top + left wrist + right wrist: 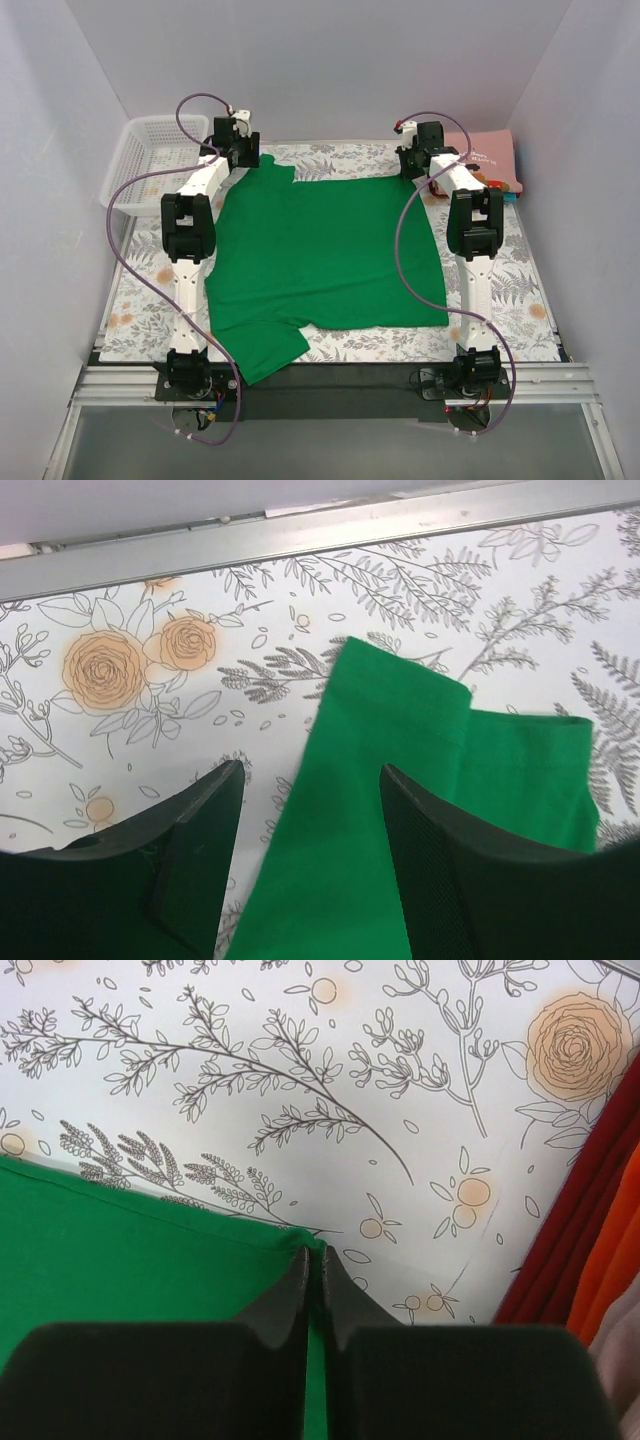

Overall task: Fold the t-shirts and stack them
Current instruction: Fold the tshirt

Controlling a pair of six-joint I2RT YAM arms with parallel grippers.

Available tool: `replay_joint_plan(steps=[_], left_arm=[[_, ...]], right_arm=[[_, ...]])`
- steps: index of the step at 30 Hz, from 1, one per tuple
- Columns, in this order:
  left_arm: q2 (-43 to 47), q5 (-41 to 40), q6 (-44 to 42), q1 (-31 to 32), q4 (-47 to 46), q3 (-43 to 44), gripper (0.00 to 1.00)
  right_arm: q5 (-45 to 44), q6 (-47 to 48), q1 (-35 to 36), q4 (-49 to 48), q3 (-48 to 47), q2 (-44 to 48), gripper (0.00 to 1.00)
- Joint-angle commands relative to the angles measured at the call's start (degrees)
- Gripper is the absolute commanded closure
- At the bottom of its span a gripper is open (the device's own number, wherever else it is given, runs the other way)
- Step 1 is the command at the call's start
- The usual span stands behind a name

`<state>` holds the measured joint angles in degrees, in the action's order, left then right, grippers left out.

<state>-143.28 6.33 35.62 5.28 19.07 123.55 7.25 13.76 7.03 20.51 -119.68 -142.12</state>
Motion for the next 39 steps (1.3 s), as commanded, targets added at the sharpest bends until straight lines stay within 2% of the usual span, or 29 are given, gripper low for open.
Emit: replay_joint_plan(steps=[1, 2, 14, 19, 22, 23, 28, 33, 39], left_arm=[[-2.1, -1.9, 0.1, -0.4, -3.4, 4.3, 0.44], [-2.6, -2.1, 0.0, -0.4, -4.0, 4.9, 0.44], [-8.6, 0.7, -2.5, 1.5, -9.1, 6.8, 0.47], [-11.2, 2.3, -2.7, 1.8, -10.1, 8.9, 0.53], [-12.1, 2.5, -2.6, 1.8, -10.0, 9.3, 0.58], [-12.2, 3.1, -2.7, 1.8, -9.8, 9.1, 0.68], [-10.9, 3.3, -2.8, 1.6, -10.0, 8.5, 1.0], [-6.5, 4.5, -2.1, 0.0, -11.4, 7.8, 1.0], [4.4, 8.2, -2.3, -2.1, -13.9, -1.1, 1.0]], right_arm=[[2.1, 0.0, -1.0, -0.6, 1.2, -1.3, 0.96], [2.7, 0.0, -0.9, -0.6, 1.5, -1.1, 0.99], [5.3, 1.6, -0.9, -0.6, 3.6, 0.6, 0.99], [5.4, 2.1, -1.0, -0.6, 4.3, 1.4, 0.99], [5.3, 2.4, -0.9, -0.6, 4.4, 1.5, 0.99], [5.3, 2.5, -1.0, -0.5, 4.5, 1.6, 0.99], [5.7, 2.5, -1.0, -0.6, 4.9, 2.2, 0.99], [6.4, 2.9, -1.1, -0.2, 5.6, 5.2, 0.99], [7.7, 3.3, -1.4, -0.2, 7.1, 10.3, 0.99]])
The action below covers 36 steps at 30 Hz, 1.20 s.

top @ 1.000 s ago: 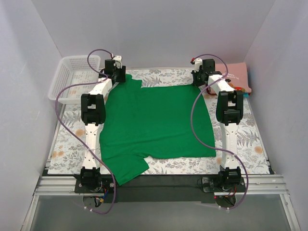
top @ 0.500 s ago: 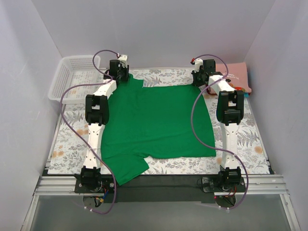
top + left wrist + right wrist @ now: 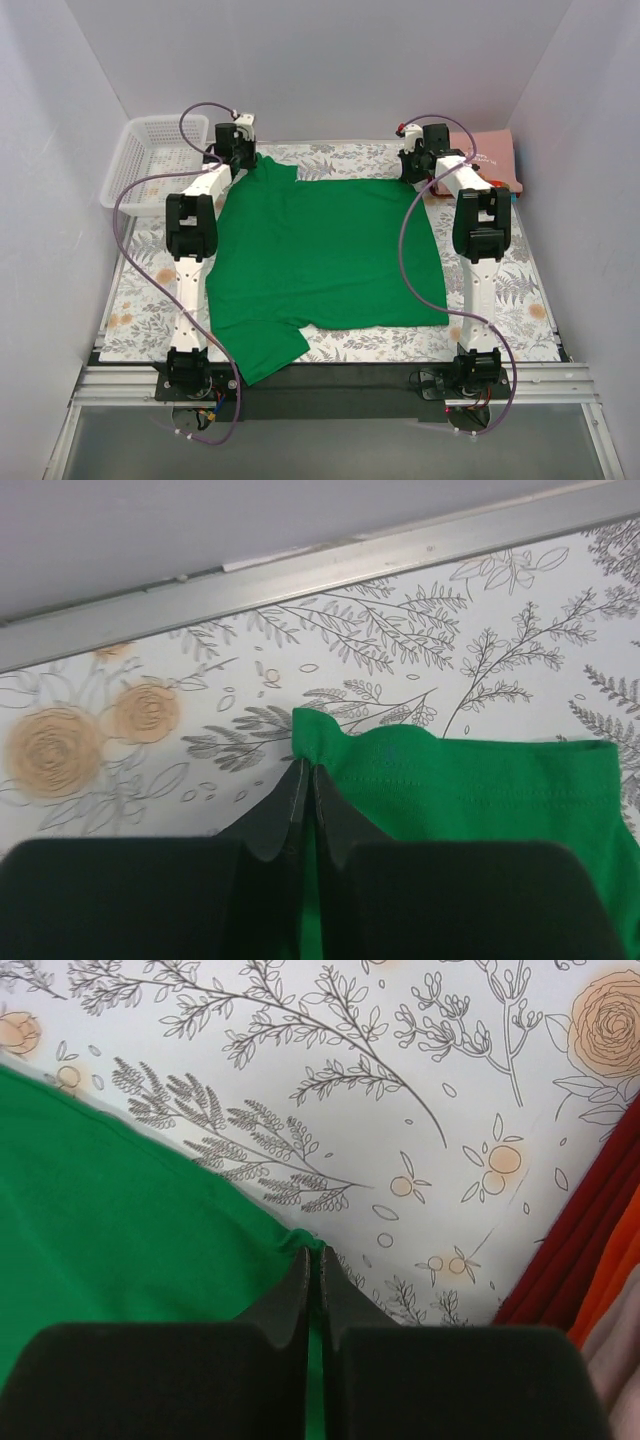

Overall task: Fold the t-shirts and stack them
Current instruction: Fold the tshirt

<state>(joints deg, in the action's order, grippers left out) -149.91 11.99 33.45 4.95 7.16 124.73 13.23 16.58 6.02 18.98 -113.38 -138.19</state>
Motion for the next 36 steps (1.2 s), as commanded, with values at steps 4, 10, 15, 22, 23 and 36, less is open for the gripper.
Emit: replay_joint_plan(steps=[4, 10, 15, 22, 23, 36], left_arm=[[18.3, 6.8, -0.1, -2.6, -4.2, -10.2, 1.0], [27.2, 9.2, -1.1, -2.8, -5.7, -21.4, 1.0], [34.6, 10.5, -2.2, -3.1, -5.1, -29.5, 1.0], [44.5, 8.8, -3.8, -3.1, -3.5, -39.4, 1.0], [45.7, 8.8, -3.9, -3.1, -3.5, -40.8, 1.0], [60.1, 6.7, -2.9, -3.1, -1.9, -58.8, 1.0]], right_arm=[[2.6, 0.6, -0.6, 1.4, 2.2, 8.8, 0.99], [3.6, 1.0, -0.9, 1.6, 5.0, 11.6, 0.99], [4.3, 1.5, -1.5, 1.7, 6.4, 13.7, 0.99], [6.0, 2.6, -2.3, 2.6, 9.6, 17.2, 0.99], [6.2, 2.7, -2.4, 2.6, 10.9, 18.1, 0.99], [9.7, 3.8, -2.7, 3.6, 18.3, 22.3, 0.99]])
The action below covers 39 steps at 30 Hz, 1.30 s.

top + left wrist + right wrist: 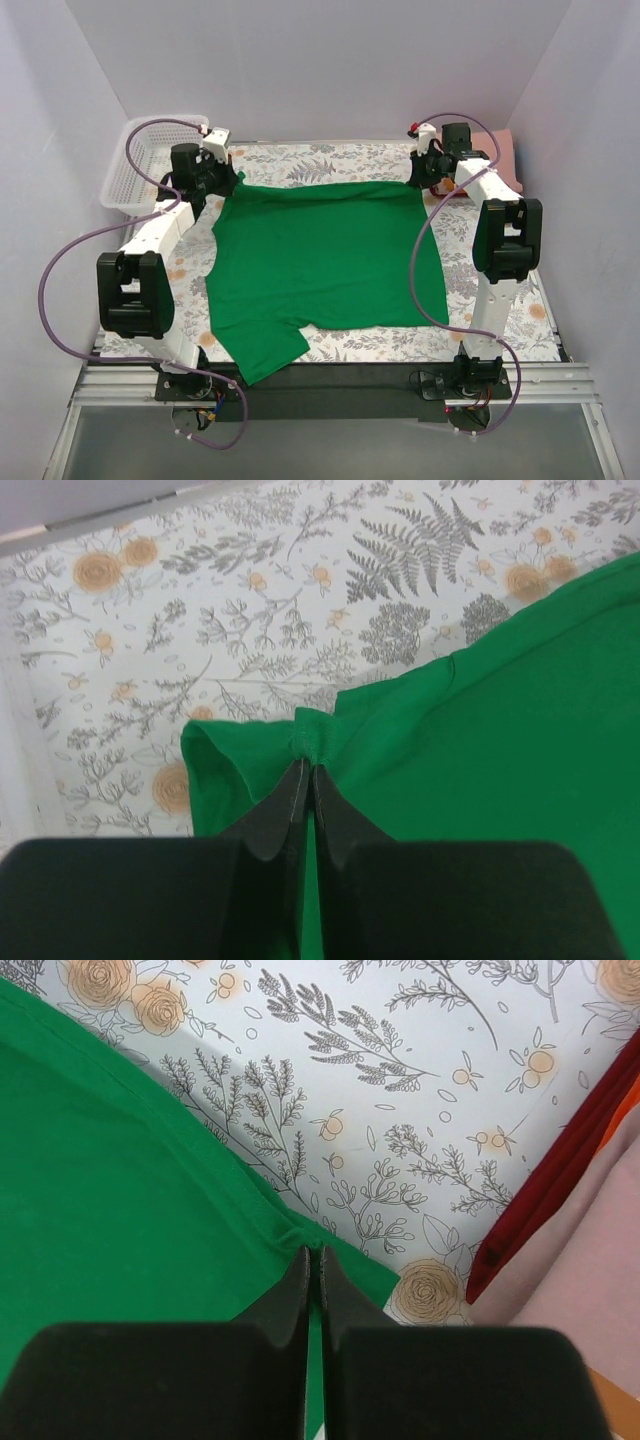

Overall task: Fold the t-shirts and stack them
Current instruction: Fold the tshirt

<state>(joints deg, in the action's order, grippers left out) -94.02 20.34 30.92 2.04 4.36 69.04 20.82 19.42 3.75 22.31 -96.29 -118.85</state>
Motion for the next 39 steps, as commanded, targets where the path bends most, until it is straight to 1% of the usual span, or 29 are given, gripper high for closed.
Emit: replay_joint_plan(steps=[1, 8, 13, 17, 22, 25, 30, 34, 39], left_arm=[[4.8, -1.8, -0.3, -0.2, 1.1, -3.9, 1.0], [10.6, -3.3, 2.3, -0.1, 3.6, -9.9, 1.0], [13.9, -3.2, 7.7, 0.1, 7.2, -13.2, 1.0], [16.2, -4.2, 10.3, 1.6, 8.4, -16.9, 1.0], [16.2, -5.6, 11.9, 2.6, 11.2, -18.3, 1.0], [16.3, -5.0, 13.3, 2.9, 13.0, -18.9, 1.0], [16.8, -5.7, 13.6, 4.0, 13.7, -20.2, 1.0], [15.7, -9.6, 12.9, 4.0, 14.1, -19.6, 1.0], [15.3, -10.5, 11.4, 4.0, 14.3, -17.5, 1.0]], right_arm=[[2.2, 1.1, -0.4, 0.3, 2.2, 3.4, 0.99], [2.1, 2.1, -1.1, 0.4, 4.9, 5.2, 0.99], [1.9, 2.8, -1.4, 0.4, 4.7, 5.1, 0.99], [1.8, 2.9, -1.4, 0.7, 3.7, 4.3, 0.99], [1.9, 3.3, -1.4, 1.4, 3.7, 4.4, 0.99], [1.9, 3.7, -1.4, 1.4, 4.0, 4.7, 0.99], [2.3, 3.9, -1.4, 1.8, 4.1, 4.7, 0.99], [2.5, 4.6, -1.4, 2.0, 4.8, 5.5, 0.99], [2.4, 5.4, -1.5, 2.5, 5.1, 6.4, 0.99]])
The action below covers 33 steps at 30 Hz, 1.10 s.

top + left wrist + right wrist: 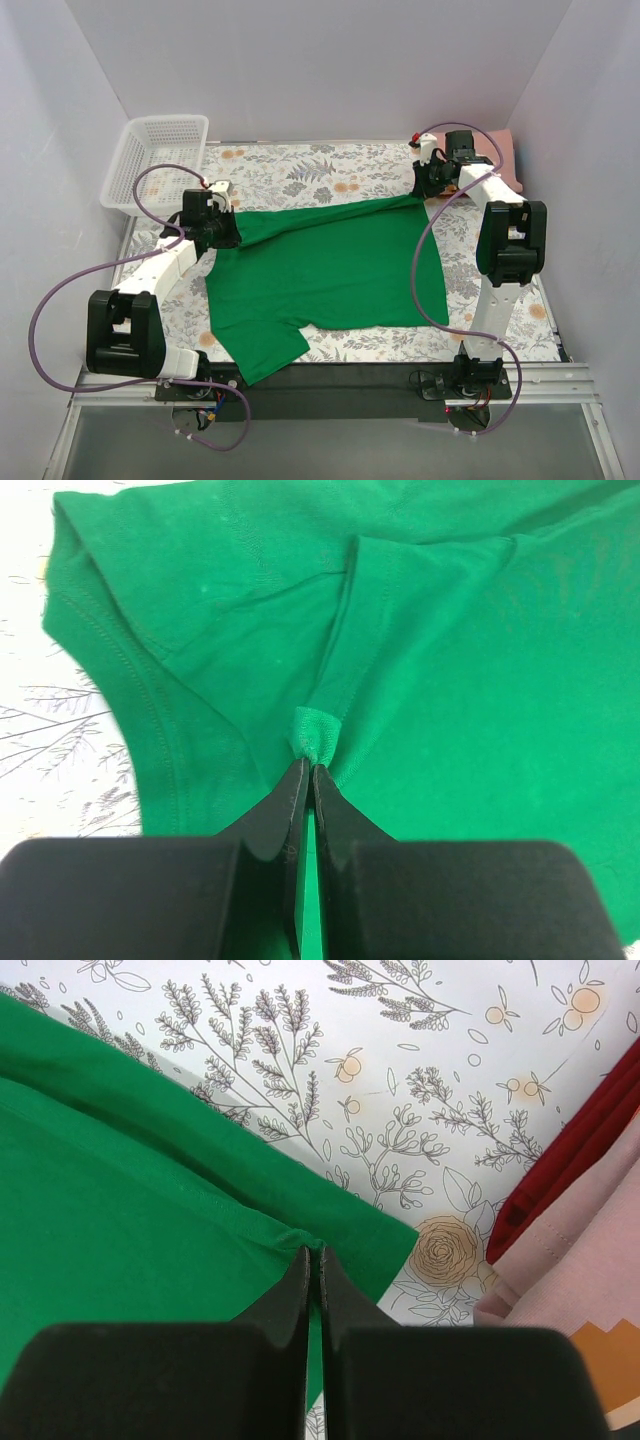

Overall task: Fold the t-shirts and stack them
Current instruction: Fold the tshirt

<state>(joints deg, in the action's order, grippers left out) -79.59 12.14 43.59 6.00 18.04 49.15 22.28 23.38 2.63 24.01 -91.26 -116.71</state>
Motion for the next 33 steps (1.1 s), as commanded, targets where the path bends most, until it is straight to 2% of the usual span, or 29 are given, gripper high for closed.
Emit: replay_joint_plan(steps=[1, 8, 18, 33], left_arm=[[0.8, -3.1, -1.7, 0.1, 0.9, 3.0, 1.0], [0.1, -3.6, -4.7, 0.1, 2.9, 6.4, 1.0], [-1.1, -4.9, -6.9, 0.1, 3.1, 4.7, 1.0], [-2.4, -5.2, -9.5, 0.1, 3.6, 3.2, 1.0]], right_arm=[[1.0, 1.5, -0.3, 0.9, 0.0, 4.7, 0.99], [1.3, 4.0, -0.3, 2.4, 2.4, 6.5, 0.99], [1.8, 7.4, -0.4, 2.9, 9.0, 7.5, 0.99], [0.0, 9.8, -0.3, 3.1, 10.7, 6.8, 0.99]])
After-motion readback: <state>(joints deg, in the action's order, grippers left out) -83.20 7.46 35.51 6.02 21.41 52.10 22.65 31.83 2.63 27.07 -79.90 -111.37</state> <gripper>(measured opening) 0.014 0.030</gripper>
